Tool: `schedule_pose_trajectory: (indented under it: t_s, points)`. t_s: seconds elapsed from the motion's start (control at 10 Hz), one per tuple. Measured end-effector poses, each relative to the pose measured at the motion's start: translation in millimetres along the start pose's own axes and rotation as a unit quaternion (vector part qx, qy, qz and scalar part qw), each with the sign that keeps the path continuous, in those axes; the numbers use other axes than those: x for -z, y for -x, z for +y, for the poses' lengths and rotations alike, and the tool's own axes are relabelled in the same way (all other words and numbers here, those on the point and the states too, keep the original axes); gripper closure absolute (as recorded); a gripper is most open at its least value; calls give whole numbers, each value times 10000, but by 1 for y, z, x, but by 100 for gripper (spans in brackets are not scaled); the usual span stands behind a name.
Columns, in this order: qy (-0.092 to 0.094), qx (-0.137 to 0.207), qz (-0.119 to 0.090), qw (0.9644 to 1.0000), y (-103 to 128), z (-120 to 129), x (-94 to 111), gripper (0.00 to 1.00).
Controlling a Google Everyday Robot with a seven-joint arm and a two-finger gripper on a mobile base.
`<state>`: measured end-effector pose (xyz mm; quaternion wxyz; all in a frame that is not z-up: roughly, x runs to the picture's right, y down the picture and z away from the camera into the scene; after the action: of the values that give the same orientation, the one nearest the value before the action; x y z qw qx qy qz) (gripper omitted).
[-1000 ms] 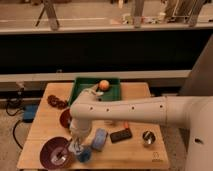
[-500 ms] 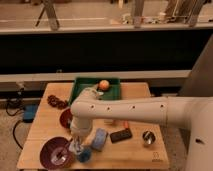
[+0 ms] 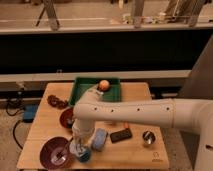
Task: Place towel in plastic cup
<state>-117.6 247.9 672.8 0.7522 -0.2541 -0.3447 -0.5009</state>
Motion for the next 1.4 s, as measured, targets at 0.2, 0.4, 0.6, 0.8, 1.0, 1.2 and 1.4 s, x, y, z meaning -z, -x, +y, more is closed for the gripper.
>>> schedule_pose_trajectory:
  t_s: [0.2,0.4,0.6,0.8,1.0,1.2,1.4]
  points:
    - [-41,44,46,10000,7,11,2,95]
    - [-50,94,34,9999,10,21,1,93]
    - [-67,232,-150,9996,12,25,-4,76]
    - [-41,338,-307,9989,11,27,-8,54]
    - [-43,393,-362,9986,11,25,-10,35]
    - [-82,418,-381,9984,12,25,-10,21]
    - [-143,440,-356,9983,13,23,-10,20]
